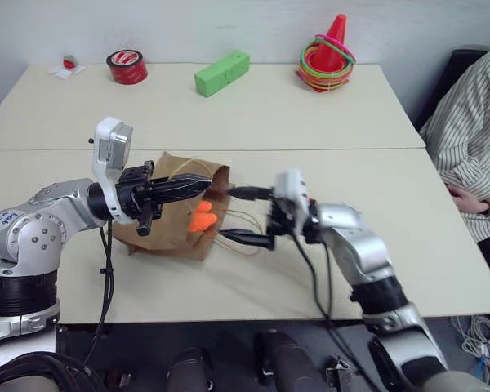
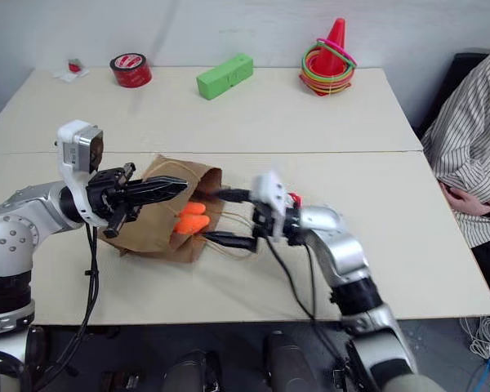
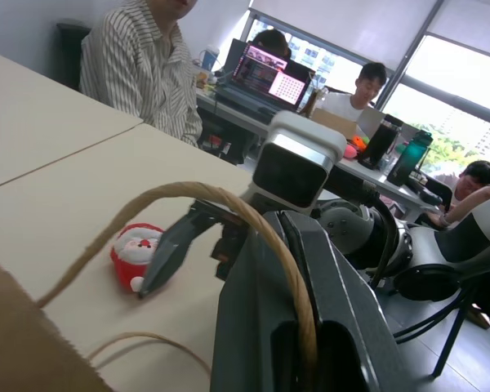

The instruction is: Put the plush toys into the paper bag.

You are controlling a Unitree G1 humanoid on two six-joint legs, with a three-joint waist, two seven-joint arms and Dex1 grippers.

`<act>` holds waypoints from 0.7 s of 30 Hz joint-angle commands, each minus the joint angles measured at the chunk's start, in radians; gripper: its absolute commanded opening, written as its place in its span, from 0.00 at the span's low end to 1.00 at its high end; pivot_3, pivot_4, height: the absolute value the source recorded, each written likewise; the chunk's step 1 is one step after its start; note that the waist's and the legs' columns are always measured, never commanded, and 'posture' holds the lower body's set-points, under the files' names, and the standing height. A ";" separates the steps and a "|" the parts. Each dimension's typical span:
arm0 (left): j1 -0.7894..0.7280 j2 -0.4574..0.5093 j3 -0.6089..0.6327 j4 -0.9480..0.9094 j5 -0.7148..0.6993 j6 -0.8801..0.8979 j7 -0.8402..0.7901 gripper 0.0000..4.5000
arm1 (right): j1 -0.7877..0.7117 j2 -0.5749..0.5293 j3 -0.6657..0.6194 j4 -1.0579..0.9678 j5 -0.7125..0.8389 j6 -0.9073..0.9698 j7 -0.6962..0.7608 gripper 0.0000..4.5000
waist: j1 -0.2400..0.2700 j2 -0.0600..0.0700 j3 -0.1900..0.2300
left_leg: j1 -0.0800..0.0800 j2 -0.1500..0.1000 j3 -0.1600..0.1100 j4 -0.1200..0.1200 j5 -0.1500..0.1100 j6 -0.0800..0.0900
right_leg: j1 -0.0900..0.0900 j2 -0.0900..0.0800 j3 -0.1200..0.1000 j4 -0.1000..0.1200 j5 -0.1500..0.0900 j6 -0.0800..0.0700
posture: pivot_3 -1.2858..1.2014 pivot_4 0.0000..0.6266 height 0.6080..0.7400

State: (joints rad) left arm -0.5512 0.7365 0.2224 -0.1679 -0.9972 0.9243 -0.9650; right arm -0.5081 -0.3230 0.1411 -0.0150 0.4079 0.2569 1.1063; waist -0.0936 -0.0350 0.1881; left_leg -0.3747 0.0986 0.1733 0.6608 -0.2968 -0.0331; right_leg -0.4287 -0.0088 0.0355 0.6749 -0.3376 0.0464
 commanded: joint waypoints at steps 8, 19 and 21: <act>0.003 0.043 0.038 -0.007 0.003 -0.022 -0.021 0.00 | 0.538 -0.249 -0.465 -0.141 -0.053 -0.301 -0.126 0.99 | 0.014 0.000 0.000 | 0.001 -0.001 0.000 -0.004 0.000 0.000 | 0.001 0.000 0.001 -0.004 0.000 0.001 | 0.52 0.24 1.00; -0.010 0.057 0.003 0.017 0.044 -0.032 -0.031 0.00 | 0.275 -0.255 -0.198 -0.175 -0.135 -0.060 -0.225 0.99 | -0.020 -0.001 0.001 | 0.008 -0.001 0.000 -0.006 0.007 -0.003 | 0.002 0.002 0.002 0.000 0.005 -0.004 | 0.52 0.24 1.00; -0.016 0.067 -0.010 0.023 0.064 -0.042 -0.049 0.00 | 0.148 -0.246 -0.115 -0.091 -0.195 -0.030 -0.223 0.99 | -0.017 -0.001 0.001 | 0.007 -0.001 0.000 -0.008 0.008 -0.003 | 0.001 0.002 0.002 0.000 0.005 -0.004 | 0.52 0.24 1.00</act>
State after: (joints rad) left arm -0.5482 0.7882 0.2068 -0.1424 -0.9447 0.9046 -0.9947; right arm -0.3185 -0.5667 -0.0136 -0.1472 0.2500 0.2019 0.8812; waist -0.1103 -0.0362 0.1892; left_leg -0.3683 0.0973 0.1730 0.6522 -0.2890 -0.0364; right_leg -0.4282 -0.0065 0.0377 0.6752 -0.3326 0.0421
